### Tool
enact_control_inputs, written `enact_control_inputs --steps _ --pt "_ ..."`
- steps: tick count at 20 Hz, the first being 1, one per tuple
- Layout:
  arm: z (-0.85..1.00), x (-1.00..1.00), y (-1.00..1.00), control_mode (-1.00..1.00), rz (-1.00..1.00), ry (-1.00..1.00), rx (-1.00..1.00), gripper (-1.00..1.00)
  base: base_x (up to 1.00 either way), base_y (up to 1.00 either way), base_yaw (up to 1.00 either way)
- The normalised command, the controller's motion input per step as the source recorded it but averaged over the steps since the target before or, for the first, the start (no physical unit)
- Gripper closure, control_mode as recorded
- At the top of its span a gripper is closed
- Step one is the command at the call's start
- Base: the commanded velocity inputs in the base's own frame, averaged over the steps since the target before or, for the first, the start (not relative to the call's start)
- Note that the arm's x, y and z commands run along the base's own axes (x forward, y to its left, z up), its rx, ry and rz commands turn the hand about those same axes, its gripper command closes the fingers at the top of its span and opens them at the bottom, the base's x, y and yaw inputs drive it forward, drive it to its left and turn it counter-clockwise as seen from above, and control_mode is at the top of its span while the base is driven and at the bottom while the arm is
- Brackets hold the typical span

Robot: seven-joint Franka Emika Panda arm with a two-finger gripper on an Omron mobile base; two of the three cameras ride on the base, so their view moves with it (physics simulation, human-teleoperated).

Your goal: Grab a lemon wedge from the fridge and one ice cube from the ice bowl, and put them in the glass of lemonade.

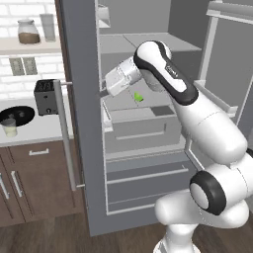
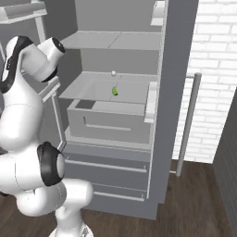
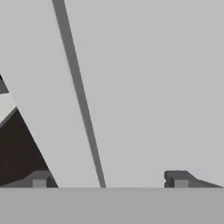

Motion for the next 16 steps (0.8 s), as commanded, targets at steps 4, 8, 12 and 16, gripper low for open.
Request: enact_control_inputs --steps 4,8,12,16 --pt "0.00 -0.09 1.00 -1.00 0.00 -0.15 0.00 -1.00 0.00 0.00 0.00" --pt "0.10 -0.02 0.94 -1.00 0.00 -0.09 -0.02 -1.00 0.00 0.00 0.00" --pt "0.40 -0.37 0.17 -1.00 0.00 -0.01 0.00 -1.00 0.00 0.00 0.00" --pt "0.54 -0.50 -0.46 -1.00 -0.04 0.00 0.09 -1.00 0.00 0.00 0.00"
